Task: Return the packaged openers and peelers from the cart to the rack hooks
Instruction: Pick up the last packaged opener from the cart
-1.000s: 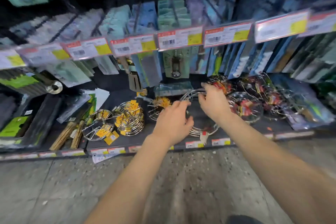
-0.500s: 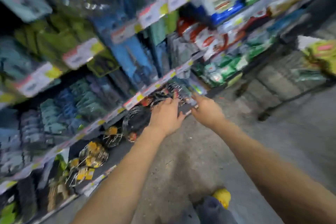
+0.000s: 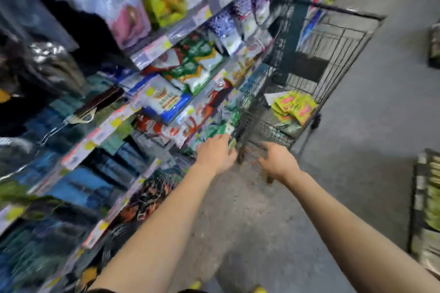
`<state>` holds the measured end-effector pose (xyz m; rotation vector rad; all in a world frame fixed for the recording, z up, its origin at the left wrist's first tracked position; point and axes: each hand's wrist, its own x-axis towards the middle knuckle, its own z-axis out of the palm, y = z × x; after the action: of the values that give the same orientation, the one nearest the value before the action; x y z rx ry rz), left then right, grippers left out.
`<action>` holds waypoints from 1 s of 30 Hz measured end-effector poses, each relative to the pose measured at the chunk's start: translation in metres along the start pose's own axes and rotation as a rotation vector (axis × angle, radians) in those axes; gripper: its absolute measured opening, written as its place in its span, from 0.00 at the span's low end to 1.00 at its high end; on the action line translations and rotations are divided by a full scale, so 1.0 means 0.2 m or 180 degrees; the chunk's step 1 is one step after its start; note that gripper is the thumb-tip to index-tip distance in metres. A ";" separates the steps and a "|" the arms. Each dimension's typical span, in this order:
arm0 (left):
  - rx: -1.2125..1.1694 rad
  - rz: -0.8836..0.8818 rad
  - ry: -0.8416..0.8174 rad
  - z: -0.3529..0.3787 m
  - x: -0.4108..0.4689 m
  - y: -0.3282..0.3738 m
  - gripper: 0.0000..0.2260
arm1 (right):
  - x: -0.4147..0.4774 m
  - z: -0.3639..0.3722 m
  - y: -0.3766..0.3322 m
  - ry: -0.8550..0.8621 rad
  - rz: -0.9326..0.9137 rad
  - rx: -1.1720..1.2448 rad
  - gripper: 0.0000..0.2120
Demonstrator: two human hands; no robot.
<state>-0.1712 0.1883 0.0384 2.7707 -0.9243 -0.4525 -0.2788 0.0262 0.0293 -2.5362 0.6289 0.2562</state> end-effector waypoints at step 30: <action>0.0601 0.0740 -0.1376 0.16 2.28 0.38 0.21 | 1.82 -0.22 0.92 -0.0247 0.1877 0.0792 0.15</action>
<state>0.1227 -0.1515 -0.0744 2.7253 -1.4312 -0.9935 -0.0460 -0.2779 -0.1197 -2.0427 1.2823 0.4447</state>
